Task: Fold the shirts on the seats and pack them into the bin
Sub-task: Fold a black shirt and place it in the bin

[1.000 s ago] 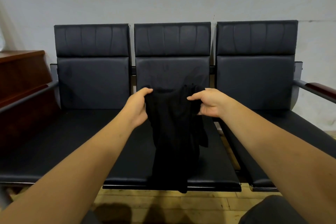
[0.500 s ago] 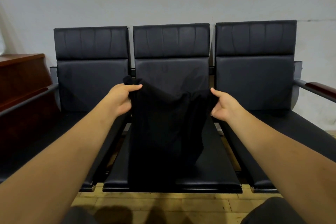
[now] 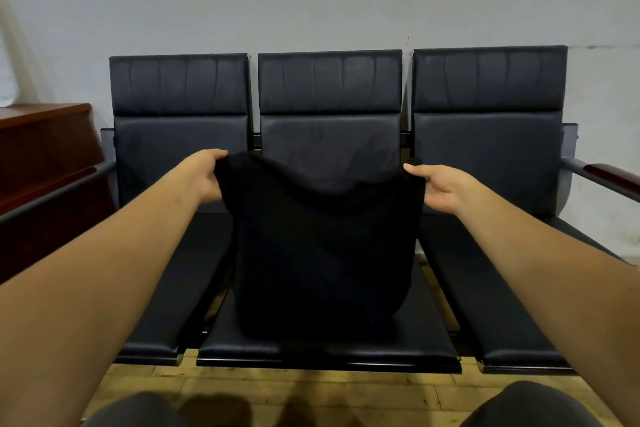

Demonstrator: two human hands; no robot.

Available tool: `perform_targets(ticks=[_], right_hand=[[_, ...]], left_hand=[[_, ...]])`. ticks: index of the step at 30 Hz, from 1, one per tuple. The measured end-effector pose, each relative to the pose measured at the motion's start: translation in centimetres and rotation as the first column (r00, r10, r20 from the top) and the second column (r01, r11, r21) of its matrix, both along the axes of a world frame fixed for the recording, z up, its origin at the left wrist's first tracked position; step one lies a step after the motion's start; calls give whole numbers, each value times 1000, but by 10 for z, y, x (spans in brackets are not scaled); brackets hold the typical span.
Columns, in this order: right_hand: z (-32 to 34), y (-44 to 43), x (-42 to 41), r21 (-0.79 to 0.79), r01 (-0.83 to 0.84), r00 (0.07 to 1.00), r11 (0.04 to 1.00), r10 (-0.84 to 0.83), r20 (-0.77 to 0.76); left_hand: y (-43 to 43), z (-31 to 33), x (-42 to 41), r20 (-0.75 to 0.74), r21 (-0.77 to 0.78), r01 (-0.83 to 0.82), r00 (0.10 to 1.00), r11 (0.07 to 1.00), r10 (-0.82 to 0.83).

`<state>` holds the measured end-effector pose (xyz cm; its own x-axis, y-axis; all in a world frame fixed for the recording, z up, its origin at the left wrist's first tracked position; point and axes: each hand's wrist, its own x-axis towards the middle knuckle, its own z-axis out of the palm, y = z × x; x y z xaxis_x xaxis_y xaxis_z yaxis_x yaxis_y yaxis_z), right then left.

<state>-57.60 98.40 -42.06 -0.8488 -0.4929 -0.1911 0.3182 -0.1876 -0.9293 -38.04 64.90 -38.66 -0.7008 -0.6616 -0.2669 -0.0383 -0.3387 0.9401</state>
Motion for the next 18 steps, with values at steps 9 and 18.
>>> perform_targets(ticks=[9, 18], right_hand=[[-14, -4, -11, -111, 318, 947, 942, -309, 91], [16, -27, -65, -30, 404, 913, 914, -405, -50]], left_hand=[[3, -7, 0, -270, 17, 153, 952, 988, -143], [-44, 12, -62, 3, -468, -13, 1000, 884, 17]])
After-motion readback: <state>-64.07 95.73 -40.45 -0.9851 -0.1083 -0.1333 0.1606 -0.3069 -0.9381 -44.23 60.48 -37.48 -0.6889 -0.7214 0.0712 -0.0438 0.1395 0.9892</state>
